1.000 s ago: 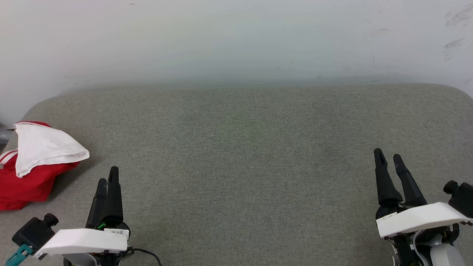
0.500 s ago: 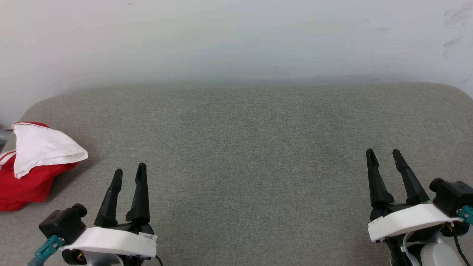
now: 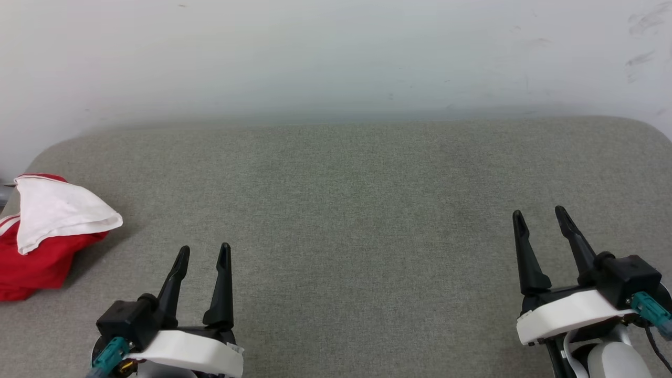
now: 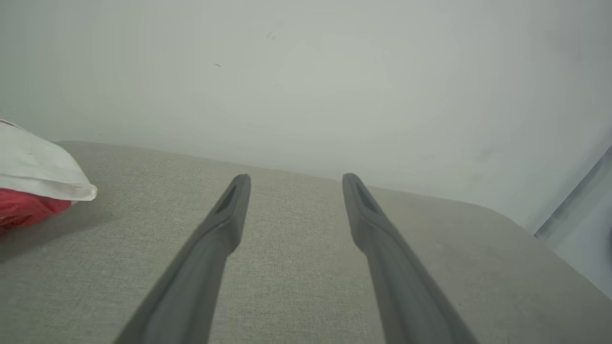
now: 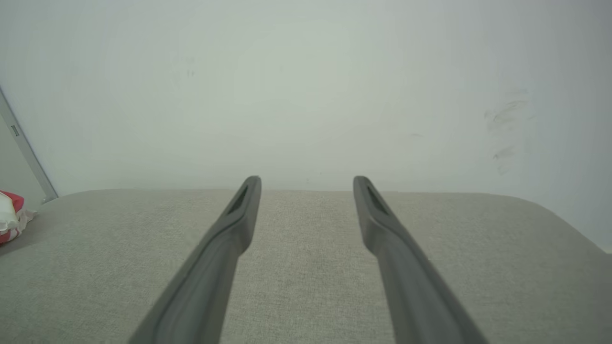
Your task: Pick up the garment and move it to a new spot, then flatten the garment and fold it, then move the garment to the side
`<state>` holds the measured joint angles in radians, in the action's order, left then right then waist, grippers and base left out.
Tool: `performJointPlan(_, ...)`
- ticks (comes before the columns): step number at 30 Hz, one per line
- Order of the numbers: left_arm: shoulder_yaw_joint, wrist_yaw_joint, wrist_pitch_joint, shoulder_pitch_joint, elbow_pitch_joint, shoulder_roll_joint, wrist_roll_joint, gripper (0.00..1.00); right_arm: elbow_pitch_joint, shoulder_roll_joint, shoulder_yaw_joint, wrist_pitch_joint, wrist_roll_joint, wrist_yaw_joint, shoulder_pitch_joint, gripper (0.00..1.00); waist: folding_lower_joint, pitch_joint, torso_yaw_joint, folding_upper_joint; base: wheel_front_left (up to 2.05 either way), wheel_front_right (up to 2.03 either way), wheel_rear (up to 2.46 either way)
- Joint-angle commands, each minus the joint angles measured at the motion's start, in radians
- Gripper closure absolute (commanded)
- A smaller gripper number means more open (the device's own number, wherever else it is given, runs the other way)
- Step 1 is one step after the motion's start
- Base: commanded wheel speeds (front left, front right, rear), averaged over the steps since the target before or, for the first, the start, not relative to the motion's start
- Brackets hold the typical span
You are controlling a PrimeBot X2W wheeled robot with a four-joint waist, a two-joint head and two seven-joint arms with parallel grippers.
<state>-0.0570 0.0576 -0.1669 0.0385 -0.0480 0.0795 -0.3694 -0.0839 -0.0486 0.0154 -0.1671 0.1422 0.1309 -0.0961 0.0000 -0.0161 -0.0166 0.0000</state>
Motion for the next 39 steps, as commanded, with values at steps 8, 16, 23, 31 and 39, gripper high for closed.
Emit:
performJointPlan(8, -0.054, -0.053, -0.026, -0.001, 0.002, 0.033, 0.092, 0.00, 0.007, -0.002, -0.006, -0.025, -0.117, 0.000, -0.019, 0.00, 0.0000, -0.004, -0.002, 0.0000, 0.00, 0.00, 0.00)
performJointPlan(16, -0.030, -0.033, -0.043, 0.012, -0.006, 0.007, 0.057, 0.00, 0.008, -0.002, -0.005, -0.043, -0.109, 0.000, -0.018, 0.00, 0.0000, -0.007, -0.003, 0.0000, 0.00, 0.00, 0.00)
performJointPlan(23, 0.040, 0.041, -0.059, 0.029, 0.009, -0.022, 0.033, 0.00, -0.040, -0.002, 0.000, -0.058, 0.030, 0.000, -0.011, 0.00, 0.0000, -0.009, -0.005, 0.0000, 0.00, 0.00, 0.00)
performJointPlan(31, 0.045, 0.070, -0.075, 0.038, 0.065, -0.029, 0.094, 0.00, -0.090, -0.002, -0.017, -0.074, 0.026, 0.000, -0.021, 0.00, 0.0000, -0.009, -0.010, 0.0000, 0.00, 0.00, 0.00)
performJointPlan(39, 0.040, 0.072, -0.092, 0.037, 0.084, -0.029, 0.137, 0.00, -0.102, -0.002, -0.027, -0.092, -0.031, 0.000, -0.024, 0.00, 0.0000, -0.008, -0.016, 0.0000, 0.00, 0.00, 0.00)
